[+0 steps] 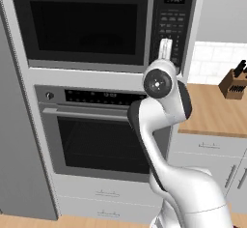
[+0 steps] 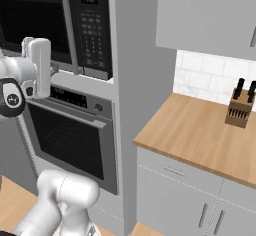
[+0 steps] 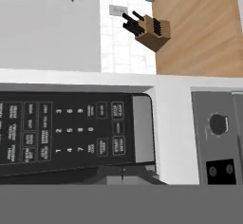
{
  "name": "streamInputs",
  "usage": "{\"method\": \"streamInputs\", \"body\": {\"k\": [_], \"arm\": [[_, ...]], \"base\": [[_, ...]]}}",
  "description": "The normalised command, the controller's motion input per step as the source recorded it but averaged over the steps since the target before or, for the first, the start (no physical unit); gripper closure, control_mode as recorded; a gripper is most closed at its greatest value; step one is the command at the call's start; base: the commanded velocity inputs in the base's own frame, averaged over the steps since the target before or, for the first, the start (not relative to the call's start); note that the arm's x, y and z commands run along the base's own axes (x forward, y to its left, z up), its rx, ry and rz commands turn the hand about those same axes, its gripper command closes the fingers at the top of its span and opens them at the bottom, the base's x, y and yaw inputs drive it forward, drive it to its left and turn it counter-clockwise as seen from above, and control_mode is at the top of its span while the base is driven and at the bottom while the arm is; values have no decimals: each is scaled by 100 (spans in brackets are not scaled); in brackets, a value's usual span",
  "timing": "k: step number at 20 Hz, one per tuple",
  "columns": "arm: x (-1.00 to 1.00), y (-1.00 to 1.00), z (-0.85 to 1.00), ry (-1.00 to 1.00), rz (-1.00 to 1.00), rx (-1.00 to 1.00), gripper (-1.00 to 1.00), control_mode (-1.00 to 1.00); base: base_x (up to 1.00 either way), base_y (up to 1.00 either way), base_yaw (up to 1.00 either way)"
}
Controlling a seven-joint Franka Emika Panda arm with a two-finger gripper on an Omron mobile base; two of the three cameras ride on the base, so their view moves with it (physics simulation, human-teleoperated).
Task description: Open the microwave, place the bowl with waffle inside the microwave, then close the microwave door and turn it on.
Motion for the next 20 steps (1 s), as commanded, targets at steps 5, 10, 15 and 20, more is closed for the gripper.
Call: {"method": "streamInputs", "body": {"k": [5, 10, 15, 20], "arm": [[55, -20, 0, 0, 0, 6, 100, -100], [47, -17, -2, 0, 0, 3, 100, -100], [29, -9, -14, 0, 1, 0, 100, -100], [27, -9, -18, 0, 2, 0, 100, -100]], "base": [[0, 0, 0], [0, 0, 0], [0, 0, 0], [0, 0, 0]]}}
